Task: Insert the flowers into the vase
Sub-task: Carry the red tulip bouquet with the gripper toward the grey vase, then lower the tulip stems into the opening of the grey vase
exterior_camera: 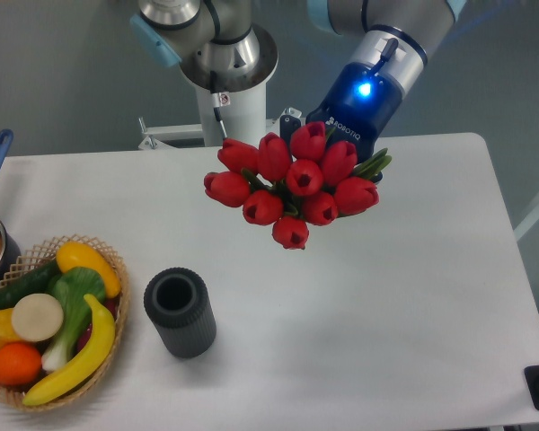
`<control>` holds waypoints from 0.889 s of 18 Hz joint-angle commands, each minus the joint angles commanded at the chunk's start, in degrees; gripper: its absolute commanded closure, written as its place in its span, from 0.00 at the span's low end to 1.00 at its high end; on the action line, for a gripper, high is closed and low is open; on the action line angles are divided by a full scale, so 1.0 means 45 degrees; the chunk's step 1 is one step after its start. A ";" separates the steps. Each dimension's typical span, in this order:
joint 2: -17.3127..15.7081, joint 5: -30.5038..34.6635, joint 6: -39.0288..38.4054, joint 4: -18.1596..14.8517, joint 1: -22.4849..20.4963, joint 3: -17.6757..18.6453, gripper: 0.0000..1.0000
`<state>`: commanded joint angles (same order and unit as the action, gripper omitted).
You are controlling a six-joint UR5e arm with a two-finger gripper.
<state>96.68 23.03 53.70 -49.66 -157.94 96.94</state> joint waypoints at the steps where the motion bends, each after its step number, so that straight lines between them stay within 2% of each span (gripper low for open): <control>1: -0.0019 -0.0019 0.0000 0.0000 0.0019 -0.0019 0.78; 7: 0.0039 -0.0545 0.0058 0.0371 0.0312 -0.0078 0.78; 9: 0.0272 -0.1575 0.0117 0.0778 0.0332 -0.0059 0.78; 11: 0.0449 -0.1991 0.0214 0.0956 0.0526 -0.0058 0.78; 16: 0.1619 -0.3279 0.1131 0.1094 0.1678 -0.0487 0.78</control>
<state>103.96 8.27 58.79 -44.74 -150.39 94.75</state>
